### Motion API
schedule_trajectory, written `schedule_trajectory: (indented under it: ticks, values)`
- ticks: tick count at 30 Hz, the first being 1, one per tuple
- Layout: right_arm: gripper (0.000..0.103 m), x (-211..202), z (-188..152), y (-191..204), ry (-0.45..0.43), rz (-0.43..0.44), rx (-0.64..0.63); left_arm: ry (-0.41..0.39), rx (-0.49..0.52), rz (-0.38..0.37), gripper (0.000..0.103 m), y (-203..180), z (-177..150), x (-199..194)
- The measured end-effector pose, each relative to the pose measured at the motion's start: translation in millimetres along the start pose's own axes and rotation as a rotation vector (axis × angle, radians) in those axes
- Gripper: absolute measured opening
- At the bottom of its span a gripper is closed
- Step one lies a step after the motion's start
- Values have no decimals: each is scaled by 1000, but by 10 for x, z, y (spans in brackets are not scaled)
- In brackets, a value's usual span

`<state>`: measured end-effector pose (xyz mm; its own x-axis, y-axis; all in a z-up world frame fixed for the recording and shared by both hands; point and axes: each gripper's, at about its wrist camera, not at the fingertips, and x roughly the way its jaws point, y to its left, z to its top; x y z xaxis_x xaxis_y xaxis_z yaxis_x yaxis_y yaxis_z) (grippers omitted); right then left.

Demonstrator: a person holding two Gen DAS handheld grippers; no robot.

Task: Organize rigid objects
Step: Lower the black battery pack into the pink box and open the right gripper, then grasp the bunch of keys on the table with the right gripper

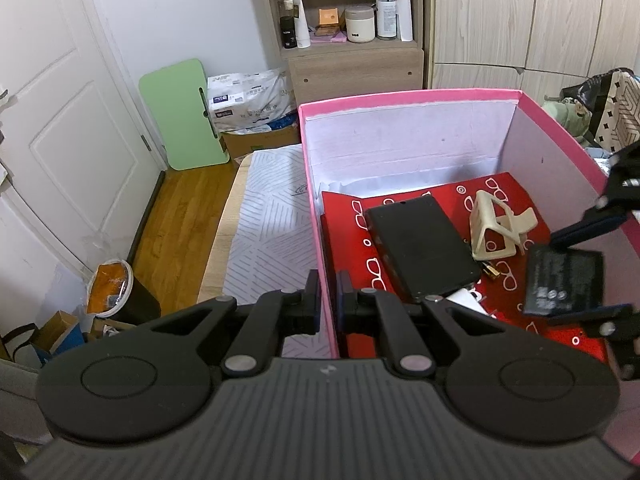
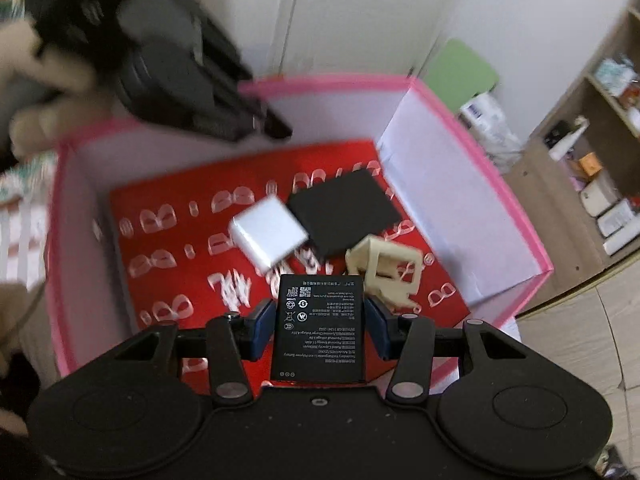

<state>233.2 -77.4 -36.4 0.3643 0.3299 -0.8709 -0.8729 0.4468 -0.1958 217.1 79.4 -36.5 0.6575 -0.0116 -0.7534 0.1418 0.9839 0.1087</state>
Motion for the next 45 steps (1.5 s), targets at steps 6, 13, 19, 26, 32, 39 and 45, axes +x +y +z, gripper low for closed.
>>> schedule_trajectory:
  ticks: [6,13,19,26,32,39,45]
  values:
    - [55,30,-76,-133,-87,-41,101,0,-13,-10,7,9,-3,12]
    - [59,-689,-603,-256,-330,-175,253,2,20,7,7,-32,1,11]
    - [58,-1157,-1199,-358,-405,-218,438,2,1,-4,7,-12,-1,18]
    - [50,-946,-1781,-354,-375,-158,641,-3,-30,-31,7,51,-17,14]
    - [39,-562,-2024,-277,-364,-128,753,-6,-47,-44,7,85,-24,3]
    - [26,-198,-1971,-346,-346,-123,752,-6,-47,-41,7,71,-23,7]
    - [29,58,-1825,-521,-293,-181,742,-5,-52,-45,7,77,-22,11]
